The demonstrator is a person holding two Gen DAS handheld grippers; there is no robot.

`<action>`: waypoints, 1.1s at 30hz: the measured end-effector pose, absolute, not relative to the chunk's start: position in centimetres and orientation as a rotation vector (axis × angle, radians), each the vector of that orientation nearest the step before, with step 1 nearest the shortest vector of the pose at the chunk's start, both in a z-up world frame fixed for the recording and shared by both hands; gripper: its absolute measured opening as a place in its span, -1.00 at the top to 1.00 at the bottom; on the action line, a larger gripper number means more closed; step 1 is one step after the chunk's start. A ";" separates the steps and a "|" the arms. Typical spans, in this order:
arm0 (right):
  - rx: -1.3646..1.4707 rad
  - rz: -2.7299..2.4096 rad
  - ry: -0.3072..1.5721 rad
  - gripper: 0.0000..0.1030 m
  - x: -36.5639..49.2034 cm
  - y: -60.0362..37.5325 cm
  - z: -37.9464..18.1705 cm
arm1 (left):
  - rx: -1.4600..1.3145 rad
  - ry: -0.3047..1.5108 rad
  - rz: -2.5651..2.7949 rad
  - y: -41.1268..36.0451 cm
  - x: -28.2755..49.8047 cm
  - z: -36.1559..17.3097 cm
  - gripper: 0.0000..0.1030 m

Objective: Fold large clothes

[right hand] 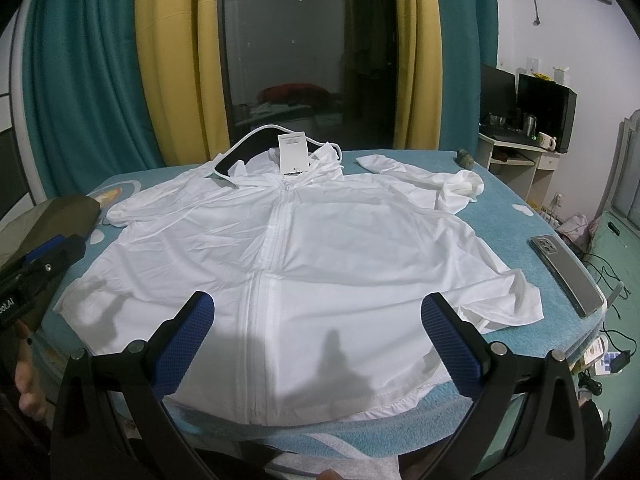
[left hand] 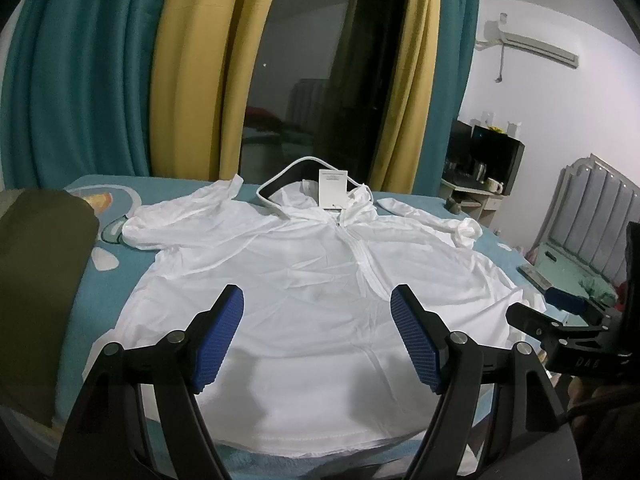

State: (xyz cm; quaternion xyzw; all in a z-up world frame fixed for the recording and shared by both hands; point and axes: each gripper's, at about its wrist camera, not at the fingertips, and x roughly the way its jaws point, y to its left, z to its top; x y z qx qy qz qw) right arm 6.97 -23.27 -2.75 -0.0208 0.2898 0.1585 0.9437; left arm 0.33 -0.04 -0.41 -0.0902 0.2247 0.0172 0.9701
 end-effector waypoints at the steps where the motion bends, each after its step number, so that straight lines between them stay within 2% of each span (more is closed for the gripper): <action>1: -0.043 0.323 0.590 -0.98 7.0 -23.3 -2.7 | -0.186 0.453 0.034 -0.1 0.2 -0.3 -0.54; 17: -0.093 0.308 0.603 -0.98 8.4 -23.4 -3.1 | -0.208 0.509 0.015 0.6 2.4 -0.8 -0.54; 33: -0.232 0.148 0.593 -0.98 15.2 -23.9 -3.5 | -0.142 0.546 0.019 2.9 11.2 -0.6 -0.54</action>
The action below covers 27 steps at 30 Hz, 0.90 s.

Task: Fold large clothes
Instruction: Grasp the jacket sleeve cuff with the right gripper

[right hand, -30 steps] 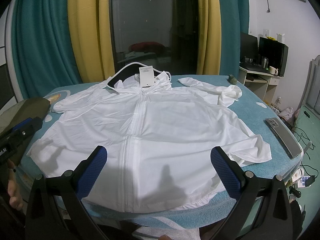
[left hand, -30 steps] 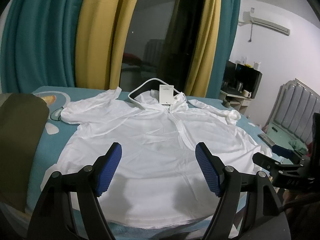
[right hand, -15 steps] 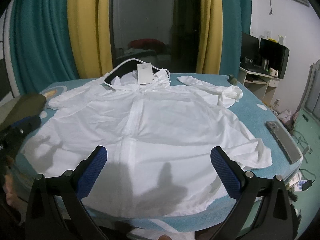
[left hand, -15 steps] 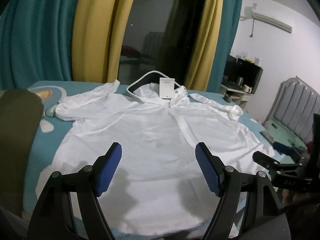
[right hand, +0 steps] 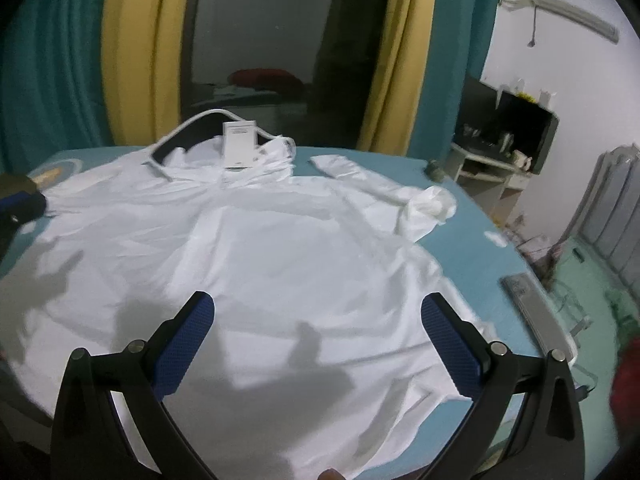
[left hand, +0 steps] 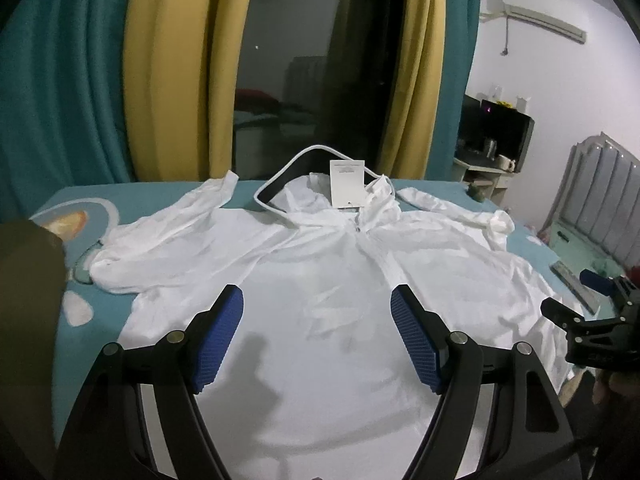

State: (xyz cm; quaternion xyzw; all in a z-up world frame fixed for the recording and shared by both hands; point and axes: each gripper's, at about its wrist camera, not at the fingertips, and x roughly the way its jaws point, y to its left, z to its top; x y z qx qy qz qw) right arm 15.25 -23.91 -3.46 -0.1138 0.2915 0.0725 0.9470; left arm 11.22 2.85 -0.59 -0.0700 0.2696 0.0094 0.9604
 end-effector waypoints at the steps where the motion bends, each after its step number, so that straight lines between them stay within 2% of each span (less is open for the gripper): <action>1: -0.240 0.138 0.593 -0.98 15.8 -23.9 -3.4 | -0.144 0.551 0.018 3.0 11.8 -0.6 -0.54; 14: -0.255 0.149 0.624 -0.98 22.6 -24.8 -4.0 | -0.242 0.612 0.024 4.0 19.1 -2.4 -0.55; 27: -0.363 0.198 0.620 -0.98 29.0 -23.8 -3.6 | -0.227 0.640 0.034 2.8 24.6 -2.6 -0.55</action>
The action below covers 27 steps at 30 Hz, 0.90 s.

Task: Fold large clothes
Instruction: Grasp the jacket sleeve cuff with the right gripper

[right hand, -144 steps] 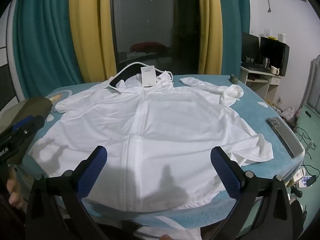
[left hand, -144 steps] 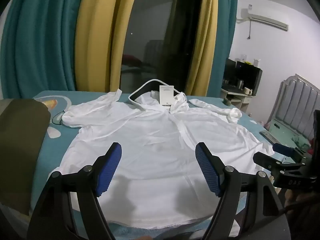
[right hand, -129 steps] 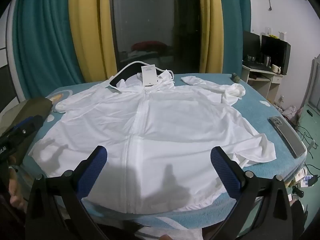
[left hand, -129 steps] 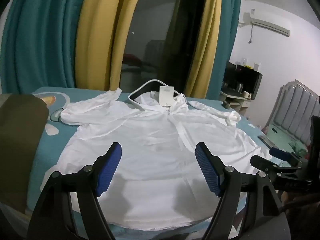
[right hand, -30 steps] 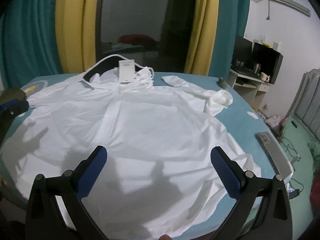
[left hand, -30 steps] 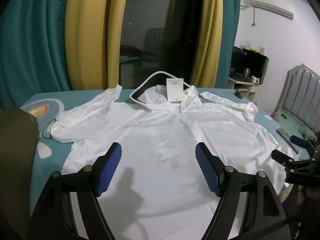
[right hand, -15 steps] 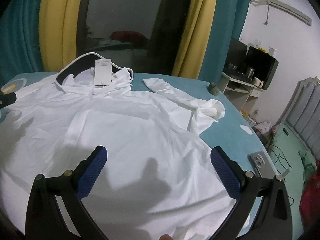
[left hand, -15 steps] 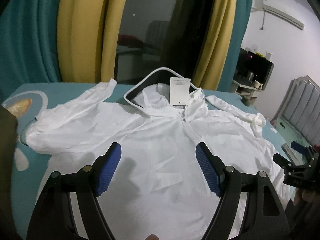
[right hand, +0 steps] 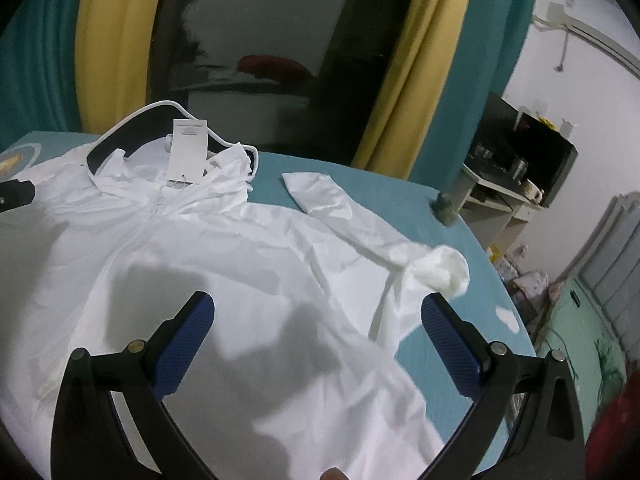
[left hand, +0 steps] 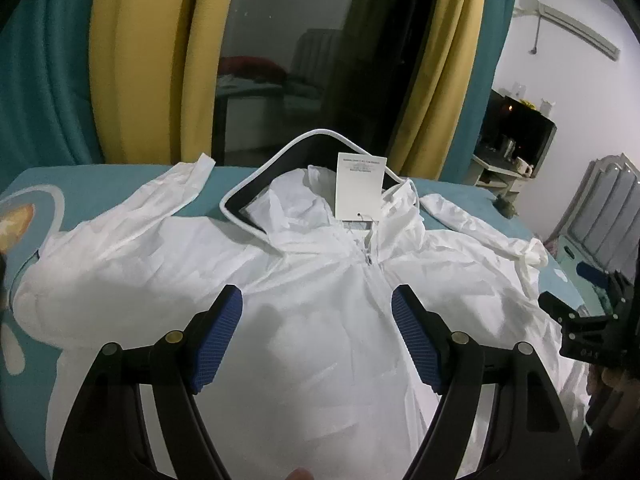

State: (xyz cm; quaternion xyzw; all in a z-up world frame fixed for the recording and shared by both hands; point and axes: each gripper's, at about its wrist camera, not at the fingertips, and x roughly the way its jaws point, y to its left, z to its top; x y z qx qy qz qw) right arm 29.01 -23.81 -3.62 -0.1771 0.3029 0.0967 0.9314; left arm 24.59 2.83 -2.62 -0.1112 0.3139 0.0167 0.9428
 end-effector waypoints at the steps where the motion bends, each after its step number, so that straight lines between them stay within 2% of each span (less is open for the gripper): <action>1: -0.377 0.202 0.618 -0.98 29.5 -23.6 -3.6 | -0.215 0.637 0.042 2.7 24.9 -2.6 -0.55; 9: -0.469 0.288 0.617 -0.98 33.5 -21.2 -3.7 | -0.170 0.664 0.089 2.7 27.5 -2.6 -0.55; 17: -0.308 0.452 0.832 -0.97 44.5 -21.4 -7.1 | -0.132 0.752 0.097 4.7 29.9 -3.6 -0.55; 18: -0.291 0.458 0.852 -0.93 45.9 -21.4 -7.3 | -0.132 0.757 0.102 4.9 29.9 -3.7 -0.55; 20: -0.267 0.486 0.868 -0.61 48.3 -21.4 -7.5 | -0.144 0.769 0.113 5.8 29.9 -4.1 -0.55; 22: -0.251 0.473 0.898 -0.43 50.6 -21.4 -8.0 | -0.169 0.774 0.116 6.7 29.9 -4.4 -0.55; 25: -0.211 0.482 0.970 -0.26 53.1 -21.7 -9.5 | -0.207 0.781 0.111 8.0 30.0 -4.9 -0.55; 27: -0.248 0.474 0.941 -0.06 53.2 -21.5 -9.5 | -0.208 0.790 0.107 8.4 30.2 -5.2 -0.55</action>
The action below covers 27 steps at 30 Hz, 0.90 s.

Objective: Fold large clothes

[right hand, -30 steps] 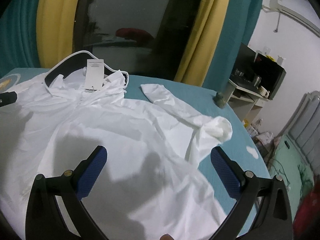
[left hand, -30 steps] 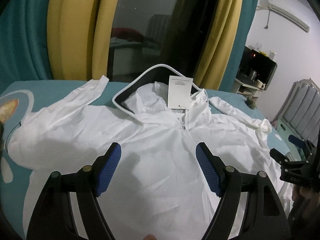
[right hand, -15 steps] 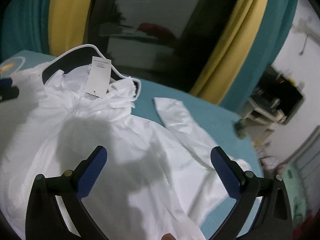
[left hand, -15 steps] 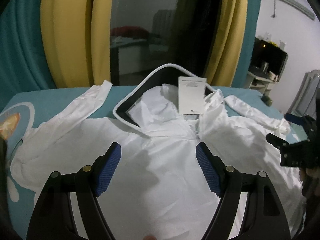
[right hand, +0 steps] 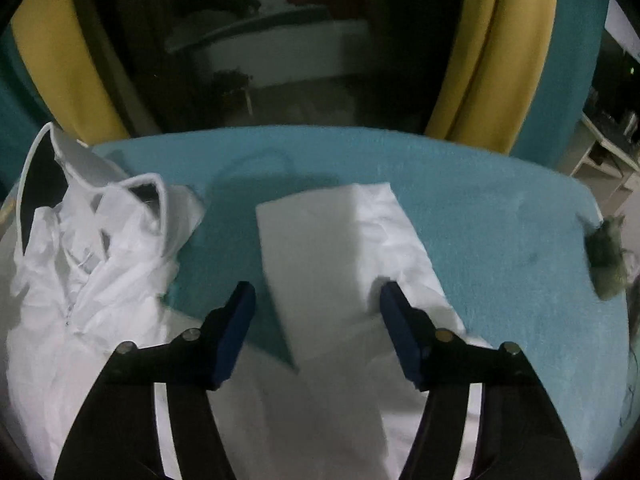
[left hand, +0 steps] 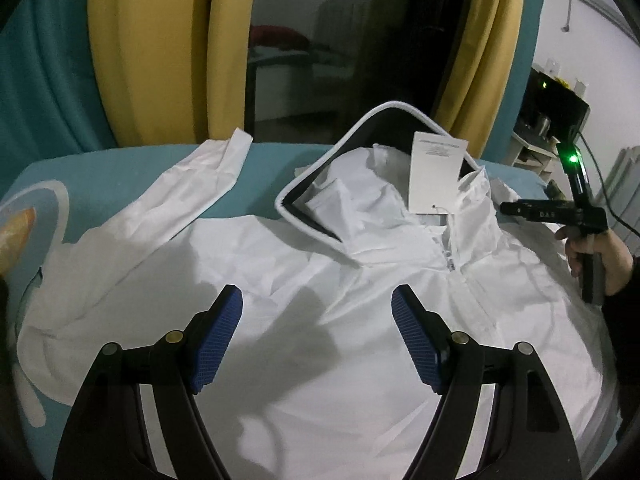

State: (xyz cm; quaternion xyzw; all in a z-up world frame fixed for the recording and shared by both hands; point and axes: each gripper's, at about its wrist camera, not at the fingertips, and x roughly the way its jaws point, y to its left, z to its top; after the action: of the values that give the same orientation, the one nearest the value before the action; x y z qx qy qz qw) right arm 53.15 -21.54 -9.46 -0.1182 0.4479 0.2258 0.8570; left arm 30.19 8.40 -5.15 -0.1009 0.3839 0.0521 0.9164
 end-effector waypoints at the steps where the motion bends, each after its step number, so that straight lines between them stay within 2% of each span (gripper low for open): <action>1: -0.258 0.466 0.939 0.23 53.1 -21.5 -9.3 | -0.205 0.797 0.111 8.6 30.3 -5.3 -0.55; 2: -0.253 0.474 0.942 0.69 53.1 -21.5 -9.2 | -0.204 0.802 0.114 8.7 30.4 -5.4 -0.55; 3: -0.237 0.493 0.954 0.86 53.1 -21.7 -9.1 | -0.203 0.806 0.107 8.8 30.5 -5.5 -0.55; 4: -0.225 0.498 0.958 0.91 53.2 -22.0 -8.9 | -0.204 0.806 0.096 8.9 30.6 -5.5 -0.55; 7: -0.177 0.500 0.926 0.92 53.0 -23.5 -6.7 | -0.212 0.801 0.086 9.3 30.5 -5.2 -0.55; 18: -0.051 0.588 0.663 0.91 45.8 -25.1 8.6 | -0.252 0.719 0.060 12.4 26.9 -2.5 -0.55; 27: -0.059 0.710 0.523 0.91 39.2 -17.3 12.7 | -0.265 0.646 0.054 13.8 22.6 -0.8 -0.55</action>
State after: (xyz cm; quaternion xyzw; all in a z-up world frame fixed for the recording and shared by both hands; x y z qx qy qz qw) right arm 39.16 -17.26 12.71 -0.0286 0.2530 0.3435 0.9040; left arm 22.64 13.84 -0.77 -0.1300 0.3163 0.0264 0.9393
